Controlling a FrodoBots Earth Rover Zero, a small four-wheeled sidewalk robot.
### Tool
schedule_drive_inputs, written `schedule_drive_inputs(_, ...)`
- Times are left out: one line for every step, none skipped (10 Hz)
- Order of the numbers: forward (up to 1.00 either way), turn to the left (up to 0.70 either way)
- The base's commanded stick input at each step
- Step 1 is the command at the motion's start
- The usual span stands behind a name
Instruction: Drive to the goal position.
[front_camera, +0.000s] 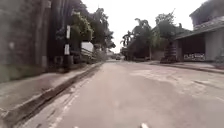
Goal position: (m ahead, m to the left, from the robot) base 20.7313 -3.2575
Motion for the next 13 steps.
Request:
schedule_drive_inputs(0.7, 0.0)
schedule_drive_inputs(0.7, 0.0)
schedule_drive_inputs(0.7, 0.0)
schedule_drive_inputs(0.7, 0.0)
schedule_drive_inputs(0.7, 0.0)
schedule_drive_inputs(0.7, 0.0)
schedule_drive_inputs(0.7, 0.0)
schedule_drive_inputs(0.7, 0.0)
schedule_drive_inputs(0.7, 0.0)
schedule_drive_inputs(0.7, 0.0)
schedule_drive_inputs(0.7, 0.0)
schedule_drive_inputs(0.7, 0.0)
schedule_drive_inputs(0.7, 0.0)
